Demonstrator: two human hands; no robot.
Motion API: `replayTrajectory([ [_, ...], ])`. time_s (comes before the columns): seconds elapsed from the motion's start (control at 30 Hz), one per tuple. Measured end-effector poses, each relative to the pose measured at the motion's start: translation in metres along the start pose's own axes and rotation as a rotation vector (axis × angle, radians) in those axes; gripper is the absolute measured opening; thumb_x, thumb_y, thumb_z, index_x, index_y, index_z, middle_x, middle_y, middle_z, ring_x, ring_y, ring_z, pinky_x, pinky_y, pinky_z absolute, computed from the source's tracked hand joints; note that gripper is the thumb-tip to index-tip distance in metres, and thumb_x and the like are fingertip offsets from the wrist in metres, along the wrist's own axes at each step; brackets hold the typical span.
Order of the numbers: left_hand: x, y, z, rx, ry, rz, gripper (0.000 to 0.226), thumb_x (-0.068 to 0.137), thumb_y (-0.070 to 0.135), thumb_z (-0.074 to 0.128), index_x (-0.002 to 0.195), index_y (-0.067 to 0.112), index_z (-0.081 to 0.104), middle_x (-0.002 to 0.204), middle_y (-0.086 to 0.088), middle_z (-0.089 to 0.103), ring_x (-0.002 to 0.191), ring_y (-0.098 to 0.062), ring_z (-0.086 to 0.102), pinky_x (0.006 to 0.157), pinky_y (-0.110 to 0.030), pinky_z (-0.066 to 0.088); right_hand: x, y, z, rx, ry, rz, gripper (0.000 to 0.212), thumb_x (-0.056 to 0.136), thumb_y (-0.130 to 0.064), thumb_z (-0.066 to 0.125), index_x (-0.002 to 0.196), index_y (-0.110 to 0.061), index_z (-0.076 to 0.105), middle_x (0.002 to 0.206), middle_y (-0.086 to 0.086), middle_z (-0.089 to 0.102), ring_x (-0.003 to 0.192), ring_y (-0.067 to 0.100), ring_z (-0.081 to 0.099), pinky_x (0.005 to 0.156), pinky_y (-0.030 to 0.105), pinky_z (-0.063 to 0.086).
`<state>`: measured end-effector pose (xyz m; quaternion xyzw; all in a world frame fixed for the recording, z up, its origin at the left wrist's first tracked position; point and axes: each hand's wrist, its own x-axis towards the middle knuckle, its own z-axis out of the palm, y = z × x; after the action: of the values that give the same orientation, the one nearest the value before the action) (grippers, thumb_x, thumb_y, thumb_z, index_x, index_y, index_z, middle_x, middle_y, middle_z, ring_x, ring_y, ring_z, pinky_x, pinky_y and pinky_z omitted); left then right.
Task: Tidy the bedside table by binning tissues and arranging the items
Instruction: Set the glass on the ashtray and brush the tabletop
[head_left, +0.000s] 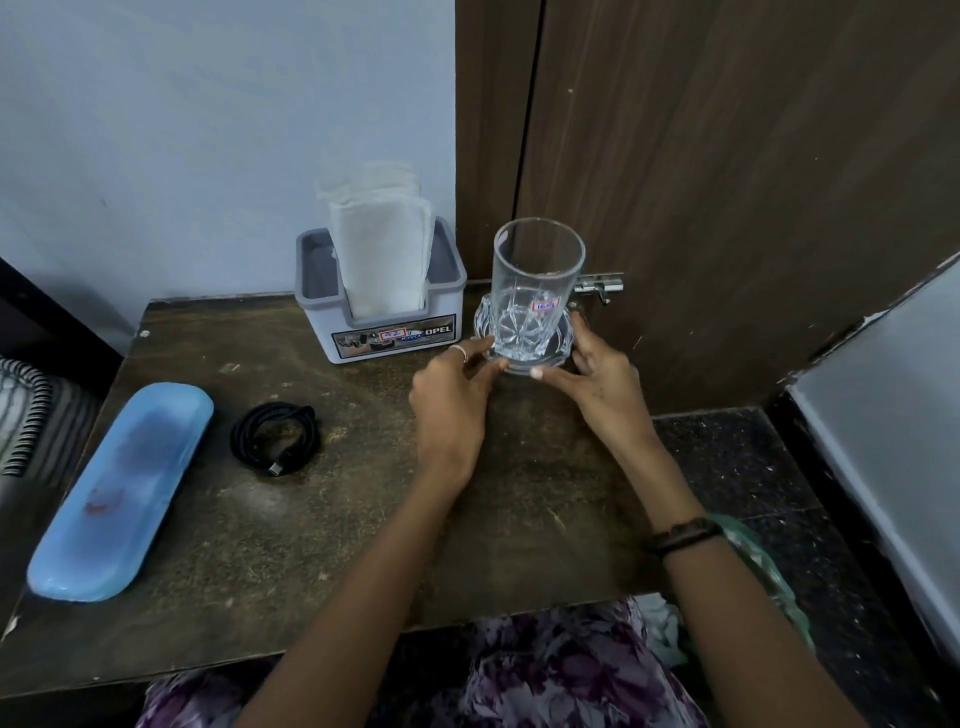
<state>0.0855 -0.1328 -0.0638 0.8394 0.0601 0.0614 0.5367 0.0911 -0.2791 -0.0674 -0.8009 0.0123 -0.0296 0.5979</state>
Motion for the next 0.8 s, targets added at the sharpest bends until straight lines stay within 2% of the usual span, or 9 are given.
replayTrajectory([
  [0.1, 0.013, 0.005, 0.006, 0.031, 0.015, -0.017, 0.035, 0.084, 0.022, 0.065, 0.118, 0.014, 0.063, 0.109, -0.009, 0.07, 0.095, -0.02, 0.067, 0.087, -0.04, 0.055, 0.018, 0.004, -0.002, -0.006, -0.015, 0.005, 0.081, 0.076, -0.007, 0.073, 0.144, -0.007, 0.028, 0.149, 0.004, 0.036, 0.135, 0.008, 0.034, 0.109, 0.015, 0.027],
  [0.17, 0.019, 0.007, 0.009, 0.045, 0.028, -0.02, 0.034, 0.085, 0.022, 0.064, 0.118, 0.014, 0.063, 0.107, -0.012, 0.07, 0.095, -0.024, 0.067, 0.086, -0.042, 0.055, 0.028, 0.009, -0.004, -0.004, -0.028, 0.004, 0.082, 0.077, -0.008, 0.074, 0.144, -0.006, 0.028, 0.149, 0.007, 0.036, 0.137, 0.012, 0.033, 0.115, 0.027, 0.025],
  [0.23, 0.024, 0.009, 0.012, 0.048, 0.031, -0.014, 0.033, 0.086, 0.022, 0.063, 0.118, 0.013, 0.062, 0.108, -0.013, 0.07, 0.096, -0.026, 0.067, 0.084, -0.042, 0.056, 0.036, 0.013, -0.004, -0.016, -0.033, 0.009, 0.083, 0.077, -0.01, 0.074, 0.145, -0.006, 0.028, 0.149, 0.007, 0.036, 0.138, 0.012, 0.033, 0.116, 0.032, 0.026],
  [0.4, 0.029, 0.011, 0.013, 0.063, 0.024, -0.001, 0.035, 0.088, 0.022, 0.061, 0.122, 0.014, 0.06, 0.111, -0.013, 0.068, 0.098, -0.026, 0.066, 0.083, -0.043, 0.056, 0.044, 0.018, -0.004, -0.031, -0.026, 0.019, 0.084, 0.077, -0.016, 0.075, 0.146, -0.01, 0.027, 0.15, 0.006, 0.036, 0.139, 0.012, 0.032, 0.116, 0.03, 0.024],
  [0.53, 0.01, 0.008, 0.009, 0.049, 0.03, 0.064, 0.035, 0.09, 0.013, 0.057, 0.125, 0.015, 0.057, 0.115, -0.009, 0.067, 0.103, -0.019, 0.063, 0.093, -0.035, 0.051, 0.035, 0.014, 0.003, -0.074, 0.036, 0.022, 0.093, 0.075, -0.021, 0.077, 0.148, -0.019, 0.019, 0.151, 0.005, 0.03, 0.138, 0.015, 0.03, 0.11, 0.023, 0.024],
  [0.6, -0.004, -0.001, 0.002, -0.025, 0.102, 0.078, 0.026, 0.09, 0.012, 0.057, 0.116, 0.012, 0.06, 0.111, -0.007, 0.066, 0.098, -0.013, 0.062, 0.09, -0.033, 0.052, 0.02, 0.01, 0.015, -0.048, 0.191, 0.03, 0.091, 0.071, -0.021, 0.08, 0.145, -0.019, 0.027, 0.142, 0.008, 0.033, 0.129, 0.016, 0.038, 0.104, 0.02, 0.03],
  [0.7, -0.023, -0.017, -0.013, -0.148, 0.304, 0.027, 0.017, 0.089, 0.01, 0.057, 0.106, 0.012, 0.051, 0.107, -0.011, 0.056, 0.092, -0.015, 0.057, 0.082, -0.022, 0.05, -0.019, 0.001, 0.045, -0.044, 0.426, 0.02, 0.059, 0.073, -0.018, 0.078, 0.124, -0.014, 0.049, 0.116, 0.003, 0.042, 0.096, 0.012, 0.054, 0.084, 0.017, 0.044],
  [0.8, -0.03, -0.022, -0.027, -0.225, 0.495, -0.047, 0.04, 0.088, 0.004, 0.057, 0.124, 0.007, 0.039, 0.117, -0.006, 0.039, 0.099, -0.014, 0.051, 0.084, -0.006, 0.043, -0.043, -0.006, 0.076, -0.076, 0.356, -0.036, 0.038, 0.076, -0.019, 0.075, 0.11, -0.015, 0.057, 0.098, 0.001, 0.056, 0.071, 0.001, 0.055, 0.069, 0.011, 0.045],
])
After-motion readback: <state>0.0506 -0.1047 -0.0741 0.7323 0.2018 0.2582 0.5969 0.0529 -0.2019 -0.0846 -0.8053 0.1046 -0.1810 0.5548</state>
